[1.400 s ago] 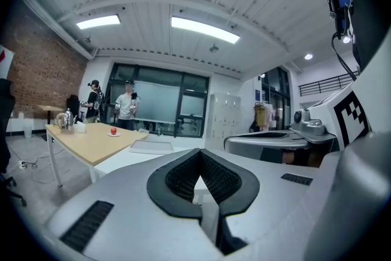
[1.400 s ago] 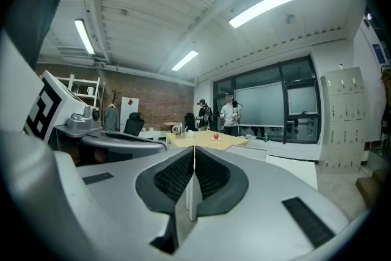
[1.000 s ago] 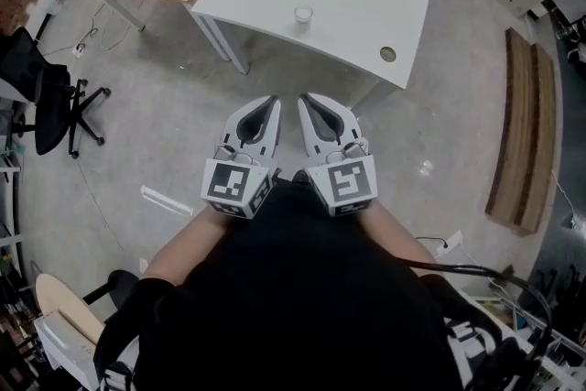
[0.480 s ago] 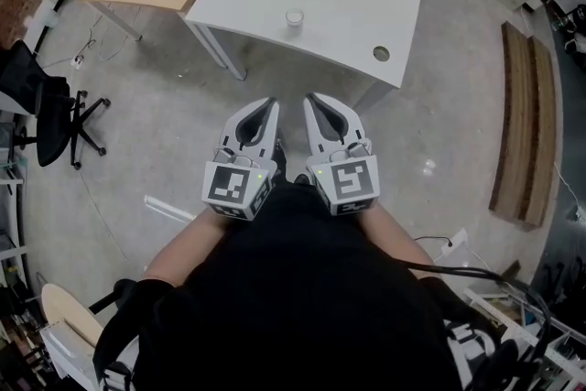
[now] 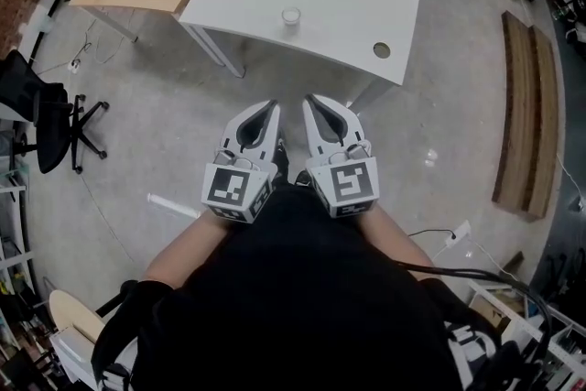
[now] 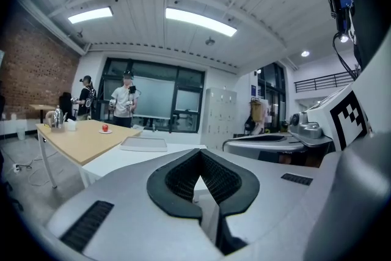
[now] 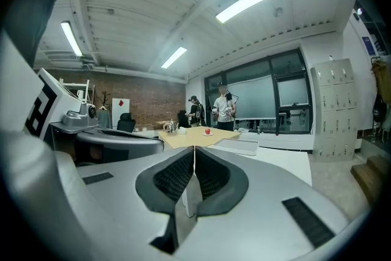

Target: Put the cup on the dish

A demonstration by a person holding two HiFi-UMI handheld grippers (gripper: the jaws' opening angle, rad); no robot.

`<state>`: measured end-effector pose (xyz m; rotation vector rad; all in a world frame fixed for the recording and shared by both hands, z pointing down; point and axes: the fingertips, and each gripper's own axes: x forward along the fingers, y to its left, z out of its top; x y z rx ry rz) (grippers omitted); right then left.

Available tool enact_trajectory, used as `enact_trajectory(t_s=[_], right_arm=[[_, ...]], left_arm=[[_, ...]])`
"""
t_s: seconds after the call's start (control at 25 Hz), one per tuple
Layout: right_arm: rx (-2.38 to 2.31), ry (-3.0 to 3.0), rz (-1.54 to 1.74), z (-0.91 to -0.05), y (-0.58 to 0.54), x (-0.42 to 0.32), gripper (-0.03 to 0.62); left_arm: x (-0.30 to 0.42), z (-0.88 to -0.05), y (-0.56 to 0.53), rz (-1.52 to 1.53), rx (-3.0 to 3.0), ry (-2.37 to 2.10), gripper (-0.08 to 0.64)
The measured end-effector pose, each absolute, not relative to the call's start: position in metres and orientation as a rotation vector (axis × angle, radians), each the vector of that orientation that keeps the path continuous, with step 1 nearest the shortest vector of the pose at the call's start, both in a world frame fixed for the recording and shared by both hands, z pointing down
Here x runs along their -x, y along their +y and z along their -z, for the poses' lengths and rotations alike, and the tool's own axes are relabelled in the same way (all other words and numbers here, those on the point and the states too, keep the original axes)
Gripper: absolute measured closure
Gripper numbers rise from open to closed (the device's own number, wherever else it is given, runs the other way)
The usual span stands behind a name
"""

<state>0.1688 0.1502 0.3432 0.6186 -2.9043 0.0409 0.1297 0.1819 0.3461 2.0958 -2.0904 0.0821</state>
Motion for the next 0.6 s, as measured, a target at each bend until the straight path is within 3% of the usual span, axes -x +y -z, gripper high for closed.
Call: enact_trajectory(t_s=[0.6], right_arm=[[-0.626,-2.836,-0.071,-0.364,0.098,-0.107,0.578]], left_arm=[[-0.063,-0.372,0.124,-0.08,-2.068,-2.035,0.551]])
